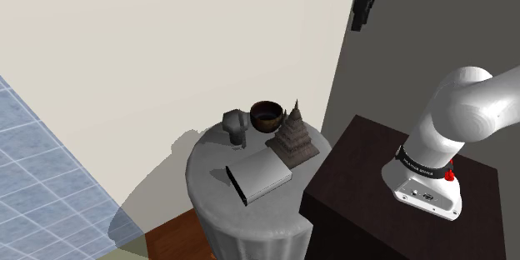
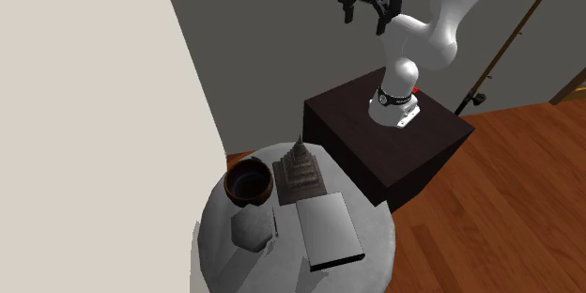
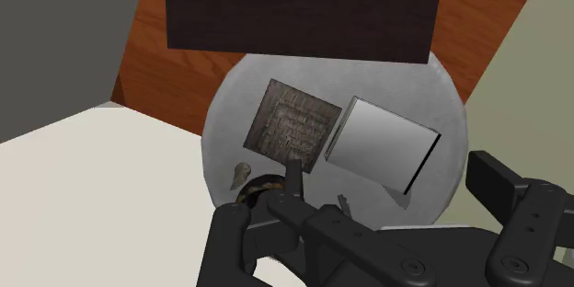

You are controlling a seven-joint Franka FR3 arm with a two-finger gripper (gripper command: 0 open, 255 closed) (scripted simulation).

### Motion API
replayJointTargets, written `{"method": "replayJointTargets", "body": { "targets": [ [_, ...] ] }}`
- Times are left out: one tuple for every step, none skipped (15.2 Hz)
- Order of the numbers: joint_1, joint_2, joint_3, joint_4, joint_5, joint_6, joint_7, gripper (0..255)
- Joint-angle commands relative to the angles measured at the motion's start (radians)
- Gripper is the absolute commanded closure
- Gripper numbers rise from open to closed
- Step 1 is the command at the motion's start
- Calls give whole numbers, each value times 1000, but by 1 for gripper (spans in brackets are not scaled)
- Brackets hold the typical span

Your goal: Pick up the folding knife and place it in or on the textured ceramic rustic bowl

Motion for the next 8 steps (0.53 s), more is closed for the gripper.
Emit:
{"method": "replayJointTargets", "body": {
  "targets": [
    [0, 0, 0, 0, 0, 0, 0, 0],
    [-1, -20, 12, -46, 7, 45, 14, 0],
    [-1, -38, 25, -91, 15, 91, 28, 0],
    [-1, -55, 38, -135, 23, 137, 42, 0],
    [0, -69, 51, -177, 31, 183, 56, 0],
    [0, -81, 66, -218, 40, 231, 70, 0],
    [1, -91, 81, -257, 49, 279, 84, 0],
    [3, -99, 96, -295, 58, 328, 98, 0]
  ]
}}
